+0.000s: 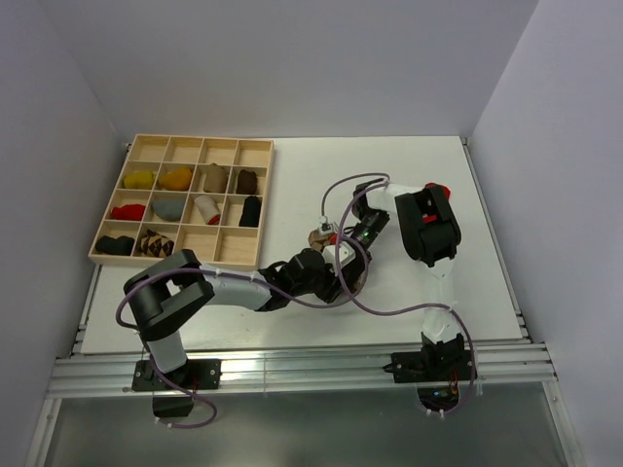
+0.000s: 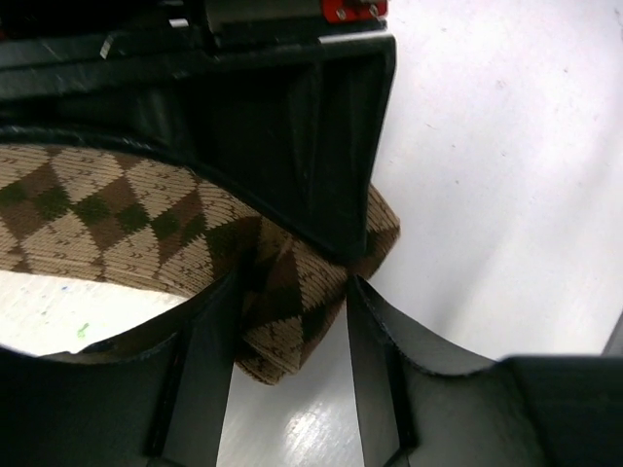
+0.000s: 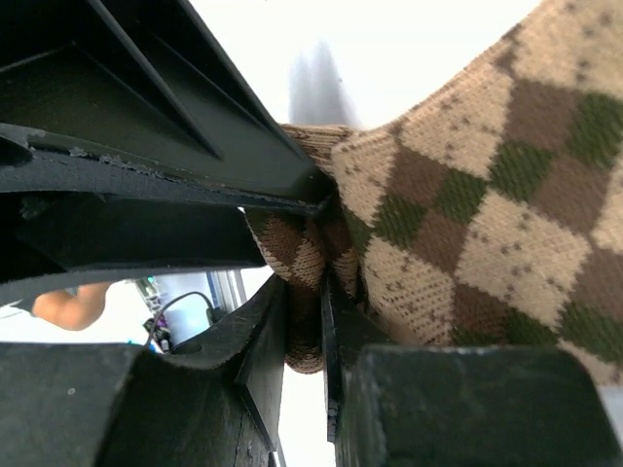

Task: Roll the socks
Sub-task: Roll the sock at the center of the board.

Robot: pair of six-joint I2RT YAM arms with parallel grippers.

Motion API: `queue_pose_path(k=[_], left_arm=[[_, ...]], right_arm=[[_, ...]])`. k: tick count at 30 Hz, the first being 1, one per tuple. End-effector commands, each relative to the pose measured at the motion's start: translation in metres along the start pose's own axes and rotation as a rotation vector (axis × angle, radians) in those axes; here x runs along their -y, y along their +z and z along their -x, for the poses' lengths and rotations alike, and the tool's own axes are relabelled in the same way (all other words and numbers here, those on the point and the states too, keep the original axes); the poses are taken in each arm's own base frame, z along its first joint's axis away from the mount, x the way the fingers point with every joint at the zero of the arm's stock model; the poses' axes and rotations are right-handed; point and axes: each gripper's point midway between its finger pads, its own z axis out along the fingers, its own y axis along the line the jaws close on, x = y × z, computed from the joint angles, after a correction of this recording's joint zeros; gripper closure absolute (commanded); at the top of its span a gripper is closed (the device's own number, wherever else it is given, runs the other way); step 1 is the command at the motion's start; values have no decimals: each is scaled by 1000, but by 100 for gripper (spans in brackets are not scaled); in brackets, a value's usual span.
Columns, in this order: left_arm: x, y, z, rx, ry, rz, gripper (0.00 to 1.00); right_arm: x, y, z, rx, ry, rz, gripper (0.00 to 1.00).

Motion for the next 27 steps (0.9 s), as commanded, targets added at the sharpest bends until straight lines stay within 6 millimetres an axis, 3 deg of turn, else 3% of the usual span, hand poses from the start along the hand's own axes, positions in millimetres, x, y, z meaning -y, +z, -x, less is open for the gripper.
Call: queue_pose_path(k=[1, 4, 8, 12, 16, 17, 18, 21, 22, 23, 24, 25, 27], left_arm=[[9, 3, 8, -3, 11, -71, 50], [6, 4, 3, -33, -20, -98, 56], [-3, 12, -9, -88, -95, -121, 82], [-6, 18, -14, -128, -161, -150, 100], [-7, 20, -22, -176, -280, -170, 100], [-9, 21, -32, -219, -311, -165, 100], [-9, 21, -28, -228, -359, -185, 100], [-17, 19, -34, -292, -446, -127, 100], [-24, 18, -36, -313, -496, -75, 100], [-26, 16, -36, -332, -519, -53, 100], [-27, 16, -30, -337, -533, -40, 100], [-29, 9, -42, -405, -571, 5, 100], [-26, 6, -38, -436, -602, 11, 100]], right_arm=[[11, -3, -21, -59, 43, -13, 77], [16, -2, -25, -57, 54, -31, 77], [16, -1, -24, -37, 61, -36, 75], [8, -2, -20, 12, 36, -58, 68], [4, -14, -8, 102, -63, -175, 57], [-2, -25, -2, 133, -105, -230, 55], [7, -28, -1, 157, -109, -296, 54], [8, -54, 9, 237, -181, -485, 51], [25, -62, 6, 253, -162, -600, 51], [30, -68, 6, 272, -167, -662, 50], [24, -83, 11, 311, -207, -743, 49], [37, -90, 7, 322, -200, -838, 49], [33, -100, 4, 364, -225, -923, 46]])
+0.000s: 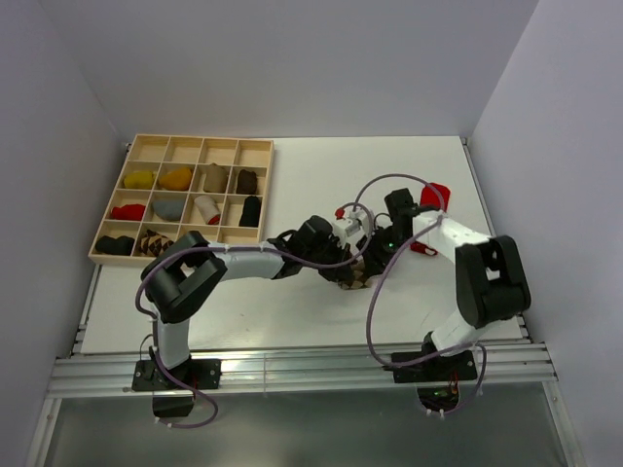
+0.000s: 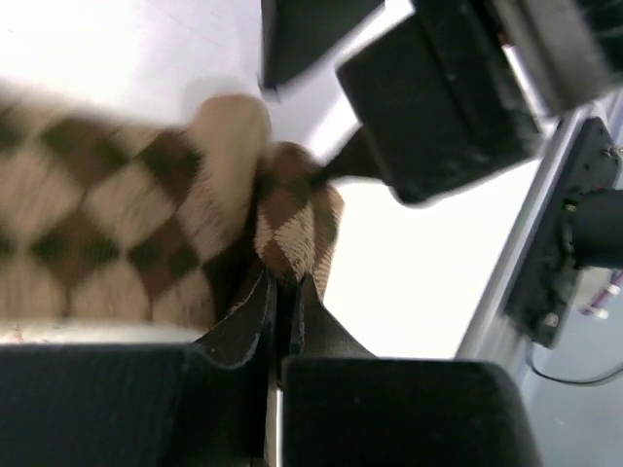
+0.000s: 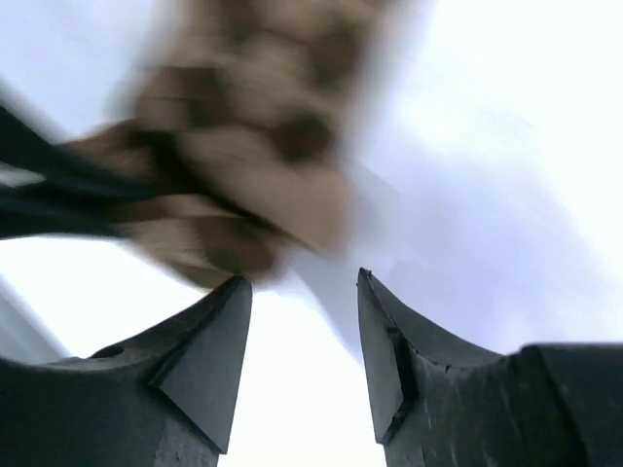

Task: Roll the socks
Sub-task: Roll the sock at the center of the board.

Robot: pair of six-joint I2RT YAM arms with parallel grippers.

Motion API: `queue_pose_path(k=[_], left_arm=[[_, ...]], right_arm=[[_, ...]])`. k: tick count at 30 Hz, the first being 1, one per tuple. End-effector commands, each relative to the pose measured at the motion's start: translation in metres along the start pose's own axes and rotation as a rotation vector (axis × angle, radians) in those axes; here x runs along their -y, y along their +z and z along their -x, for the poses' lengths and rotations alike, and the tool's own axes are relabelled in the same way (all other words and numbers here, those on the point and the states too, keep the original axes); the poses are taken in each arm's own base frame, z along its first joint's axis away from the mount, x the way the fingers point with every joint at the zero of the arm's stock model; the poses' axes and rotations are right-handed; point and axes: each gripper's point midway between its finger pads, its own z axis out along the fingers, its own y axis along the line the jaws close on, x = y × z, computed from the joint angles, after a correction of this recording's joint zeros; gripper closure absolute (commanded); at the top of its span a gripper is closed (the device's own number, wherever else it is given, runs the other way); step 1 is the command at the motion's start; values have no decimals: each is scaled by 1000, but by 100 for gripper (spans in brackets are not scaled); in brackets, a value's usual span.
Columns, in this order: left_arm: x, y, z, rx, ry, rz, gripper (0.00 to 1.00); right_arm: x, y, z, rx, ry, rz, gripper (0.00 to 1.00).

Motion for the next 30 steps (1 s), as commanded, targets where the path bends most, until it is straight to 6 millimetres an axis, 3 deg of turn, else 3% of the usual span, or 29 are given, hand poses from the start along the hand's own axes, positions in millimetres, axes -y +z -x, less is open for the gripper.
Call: queue_pose_path(k=[1, 5, 9, 12, 18, 24, 30], left_arm=[[-42, -18, -53, -226, -337, 228, 100], [-34, -20, -58, -266, -416, 208, 100], [-40, -28, -67, -264, -469, 197, 100], [-36, -28, -75, -271, -497, 164, 100], [-40, -25, -93, -309, -615, 108, 100], [-47, -26, -115, -364, -696, 100, 100], [-50, -20, -118, -363, -700, 85, 100]], right_arm=[[35, -26, 41, 193, -157, -270, 45], [34, -37, 45, 253, -178, -312, 41], [34, -41, 49, 278, -156, -299, 38], [24, -39, 42, 271, -160, -208, 40], [-2, -50, 42, 319, -353, -179, 37], [-42, -33, 18, 257, -633, -61, 35], [-80, -3, -3, 217, -796, -8, 31]])
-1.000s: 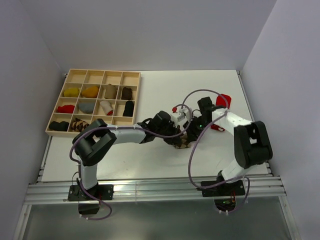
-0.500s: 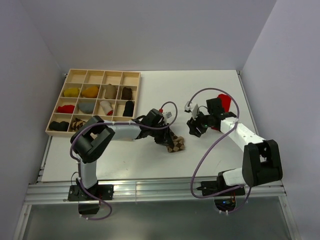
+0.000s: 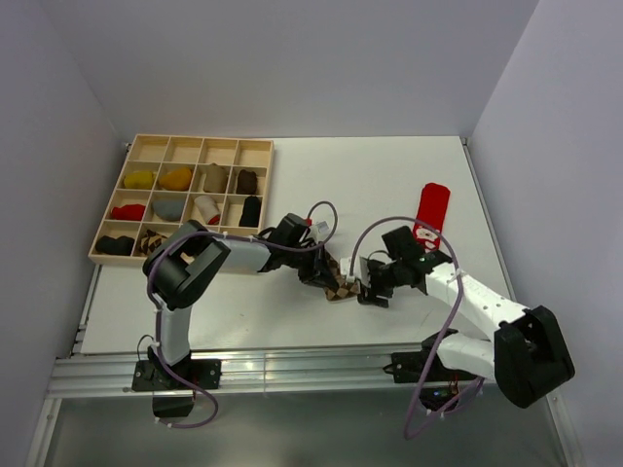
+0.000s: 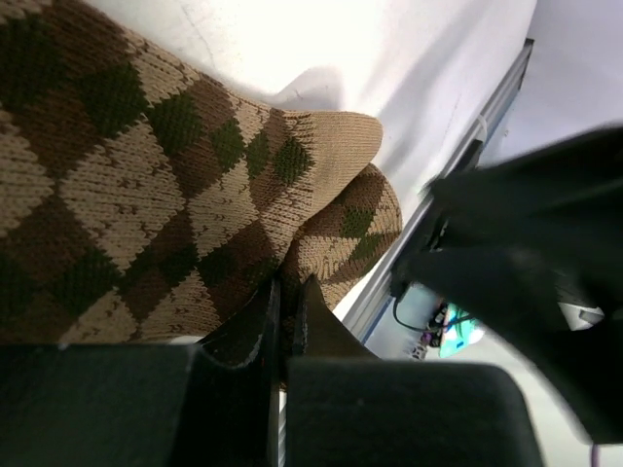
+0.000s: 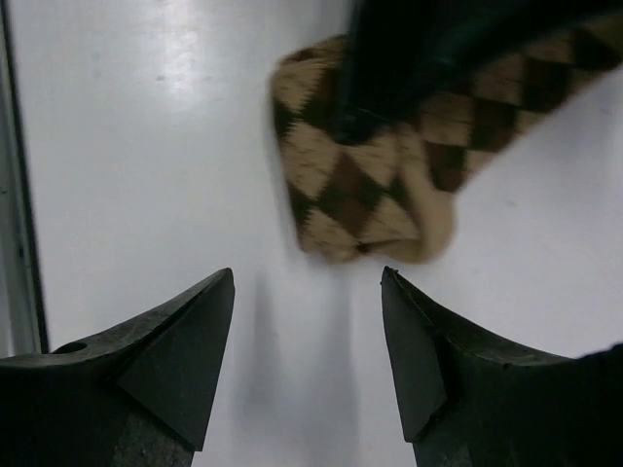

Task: Roll the socks
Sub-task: Roll the sock at the center of the board.

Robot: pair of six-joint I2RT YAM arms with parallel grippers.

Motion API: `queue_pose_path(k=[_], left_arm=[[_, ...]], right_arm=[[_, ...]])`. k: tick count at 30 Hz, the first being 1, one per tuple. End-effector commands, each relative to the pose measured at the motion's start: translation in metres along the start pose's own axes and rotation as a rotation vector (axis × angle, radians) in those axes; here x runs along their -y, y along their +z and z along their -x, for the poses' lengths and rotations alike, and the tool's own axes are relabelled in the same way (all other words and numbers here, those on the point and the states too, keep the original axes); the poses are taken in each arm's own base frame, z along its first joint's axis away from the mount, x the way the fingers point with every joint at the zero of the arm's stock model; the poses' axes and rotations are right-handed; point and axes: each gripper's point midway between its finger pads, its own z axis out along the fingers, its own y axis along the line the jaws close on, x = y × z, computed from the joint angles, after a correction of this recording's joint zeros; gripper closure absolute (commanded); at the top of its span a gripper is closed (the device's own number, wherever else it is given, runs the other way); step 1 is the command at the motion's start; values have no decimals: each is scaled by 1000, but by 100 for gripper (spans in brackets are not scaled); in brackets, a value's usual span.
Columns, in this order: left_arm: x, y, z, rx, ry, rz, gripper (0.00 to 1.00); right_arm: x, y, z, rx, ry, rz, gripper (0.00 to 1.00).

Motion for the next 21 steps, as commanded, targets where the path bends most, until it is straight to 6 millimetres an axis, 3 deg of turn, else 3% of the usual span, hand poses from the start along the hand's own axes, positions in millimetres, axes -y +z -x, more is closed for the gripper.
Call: queue_pose_path(k=[1, 10, 16, 21], left_arm=[[-72, 10, -44, -104, -115, 210, 100], [-71, 15, -44, -135, -110, 185, 100], [-65, 16, -44, -161, -100, 154, 100], [-57, 16, -45, -186, -83, 121, 100]], right_arm=[[-11, 5, 11, 28, -156, -5, 30], [-14, 21, 10, 2, -276, -62, 27], [-15, 36, -2, -56, -327, -88, 28], [-15, 44, -9, -91, -330, -84, 36]])
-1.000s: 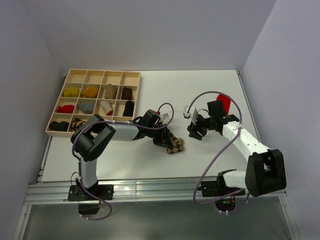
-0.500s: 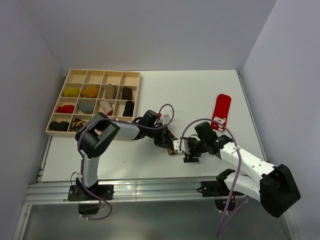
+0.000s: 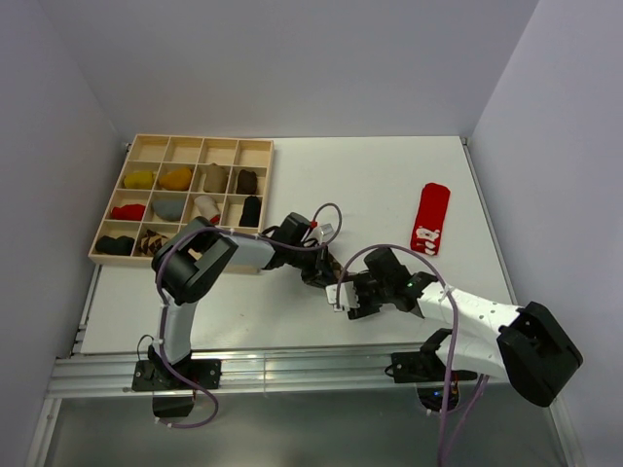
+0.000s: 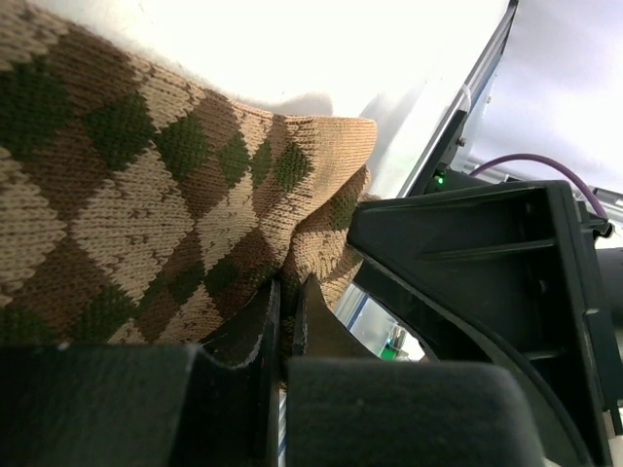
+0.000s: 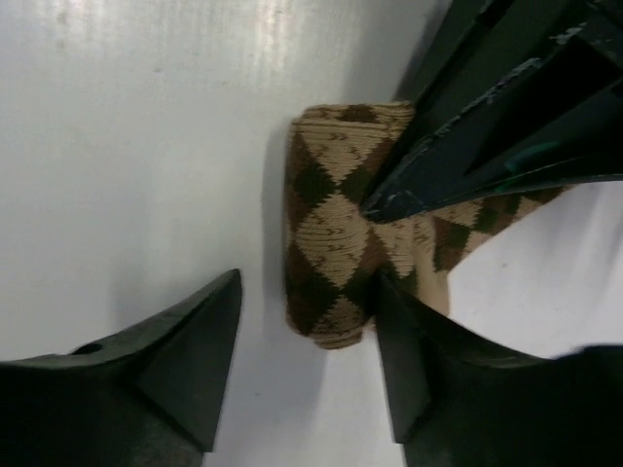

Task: Roll the socks
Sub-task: Roll the sock at the center of the board.

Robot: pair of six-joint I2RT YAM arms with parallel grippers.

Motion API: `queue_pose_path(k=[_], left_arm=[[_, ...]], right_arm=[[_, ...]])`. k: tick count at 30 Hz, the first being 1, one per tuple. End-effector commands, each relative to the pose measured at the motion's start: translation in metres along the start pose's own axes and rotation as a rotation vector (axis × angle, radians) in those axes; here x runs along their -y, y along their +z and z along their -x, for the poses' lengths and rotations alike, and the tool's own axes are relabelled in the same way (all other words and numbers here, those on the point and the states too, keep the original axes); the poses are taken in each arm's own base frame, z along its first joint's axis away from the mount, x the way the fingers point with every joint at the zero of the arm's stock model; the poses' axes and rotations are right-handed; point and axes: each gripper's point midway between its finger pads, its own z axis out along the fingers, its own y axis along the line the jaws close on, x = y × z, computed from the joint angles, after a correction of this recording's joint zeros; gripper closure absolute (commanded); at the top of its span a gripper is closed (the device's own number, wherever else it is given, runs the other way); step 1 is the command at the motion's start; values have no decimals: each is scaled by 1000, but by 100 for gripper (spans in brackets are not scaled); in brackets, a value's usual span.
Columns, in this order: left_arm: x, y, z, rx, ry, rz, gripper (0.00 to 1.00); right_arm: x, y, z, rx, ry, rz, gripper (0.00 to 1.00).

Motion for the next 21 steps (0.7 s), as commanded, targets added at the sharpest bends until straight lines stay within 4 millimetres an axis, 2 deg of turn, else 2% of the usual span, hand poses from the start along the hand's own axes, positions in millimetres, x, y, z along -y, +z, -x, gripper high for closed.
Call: queue_pose_path(k=[1, 3, 4, 6, 7, 9, 10, 14, 18, 21], left_arm=[[-60, 8, -36, -98, -75, 175, 100], [-55, 7, -38, -117, -59, 148, 100], [-50, 6, -36, -119, -47, 143, 96], [-51, 2, -33, -108, -25, 177, 88], [-44, -2, -29, -92, -4, 180, 79], [-43, -8, -19, -51, 21, 214, 73], [-33, -14, -13, -21, 44, 208, 68], [-22, -36, 9, 79, 76, 233, 64], [-22, -61, 25, 165, 106, 331, 65], [-40, -78, 36, 248, 100, 473, 66]], right_arm=[[14, 7, -2, -19, -23, -62, 40], [19, 9, -7, -53, -24, -84, 51], [20, 11, -12, -81, -20, -83, 63], [19, 13, -15, -94, -23, -79, 67], [18, 13, -17, -98, -26, -79, 71], [16, 12, -18, -99, -25, -85, 71], [14, 11, -19, -106, -20, -76, 72], [20, 8, -19, -123, -10, -85, 72], [21, 7, -20, -135, -3, -87, 72], [21, 6, -21, -144, 1, -84, 72]])
